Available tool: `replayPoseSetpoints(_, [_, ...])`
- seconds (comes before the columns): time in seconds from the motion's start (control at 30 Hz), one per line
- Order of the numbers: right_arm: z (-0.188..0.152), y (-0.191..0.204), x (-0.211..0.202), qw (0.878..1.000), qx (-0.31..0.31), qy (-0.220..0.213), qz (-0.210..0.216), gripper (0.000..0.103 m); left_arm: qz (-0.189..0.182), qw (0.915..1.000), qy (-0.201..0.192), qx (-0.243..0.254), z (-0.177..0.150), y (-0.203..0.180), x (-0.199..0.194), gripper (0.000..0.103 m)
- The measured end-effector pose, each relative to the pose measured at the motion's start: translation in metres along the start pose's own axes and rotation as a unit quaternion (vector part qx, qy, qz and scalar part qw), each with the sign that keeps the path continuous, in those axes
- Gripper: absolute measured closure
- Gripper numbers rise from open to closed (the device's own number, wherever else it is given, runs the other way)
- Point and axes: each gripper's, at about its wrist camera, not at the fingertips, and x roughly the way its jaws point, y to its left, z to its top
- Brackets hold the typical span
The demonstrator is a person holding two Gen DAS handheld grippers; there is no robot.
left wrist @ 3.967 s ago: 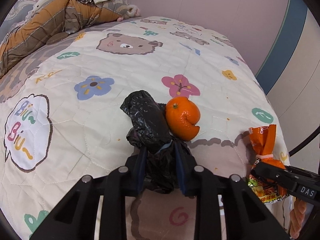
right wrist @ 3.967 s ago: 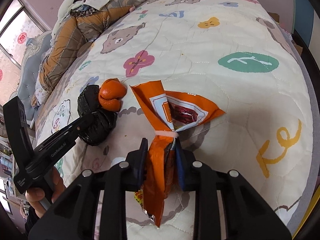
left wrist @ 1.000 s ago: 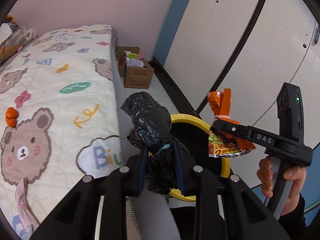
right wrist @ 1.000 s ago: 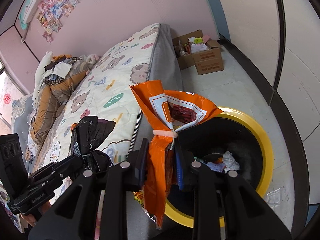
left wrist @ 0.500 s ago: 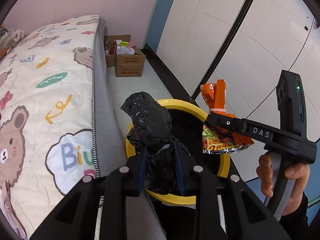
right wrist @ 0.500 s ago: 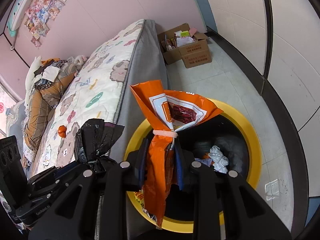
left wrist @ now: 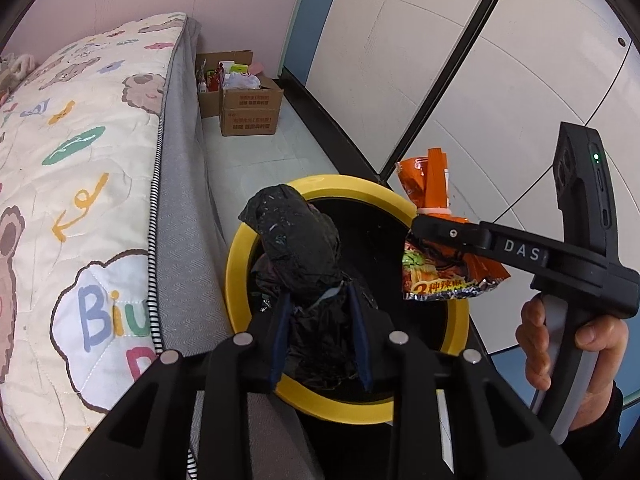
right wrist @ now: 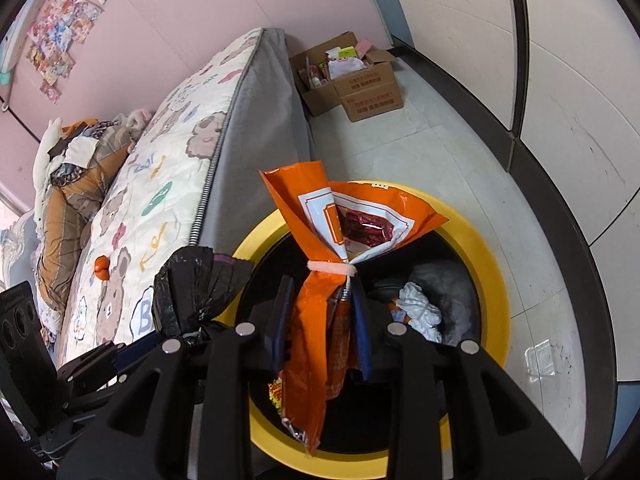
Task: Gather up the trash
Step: 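Open both tools to drop the bag and wrapper into the bin, then move both tools back over the bed toward the orange and pink cloth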
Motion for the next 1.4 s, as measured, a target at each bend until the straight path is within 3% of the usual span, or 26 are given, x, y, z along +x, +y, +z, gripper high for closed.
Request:
replayPoseSetpoints(0.2, [0.003,-0.006,-0.004,1.0,0.011,-0.009,-0.001,0.069,-0.008,0.9999,-0.006,0.003,0.002,-0.002,-0.001,0.068])
replayPoseSetpoints(0.37, [0.004,-0.007,-0.013,1.0,0.021,-0.022,-0.004,0.059,-0.007,0.9997,-0.022,0.012,-0.001,-0.007,-0.01,0.048])
replayPoseSetpoints(0.43, [0.005,-0.009,-0.016,0.999,0.025,-0.026,-0.005,0.058,-0.008,0.9995,-0.03,0.01,-0.002,-0.007,-0.016,0.035])
replayPoseSetpoints(0.7, [0.002,0.001,-0.029,0.999,0.016,-0.04,-0.002,0.055,-0.004,0.9982,-0.06,-0.01,-0.008,0.008,-0.047,0.021])
replayPoseSetpoints(0.83, [0.001,0.011,-0.03,0.999,0.006,-0.042,0.002,0.051,0.008,0.9971,-0.074,-0.018,-0.015,0.019,-0.065,0.018])
replayPoseSetpoints(1.1, [-0.005,0.052,-0.028,0.998,-0.028,-0.04,0.031,0.031,0.045,0.9923,-0.105,-0.047,-0.039,0.056,-0.111,0.012])
replayPoseSetpoints(1.4, [-0.009,0.13,-0.015,0.992,-0.095,-0.038,0.07,0.026,0.107,0.9827,-0.129,-0.08,-0.076,0.116,-0.163,0.011])
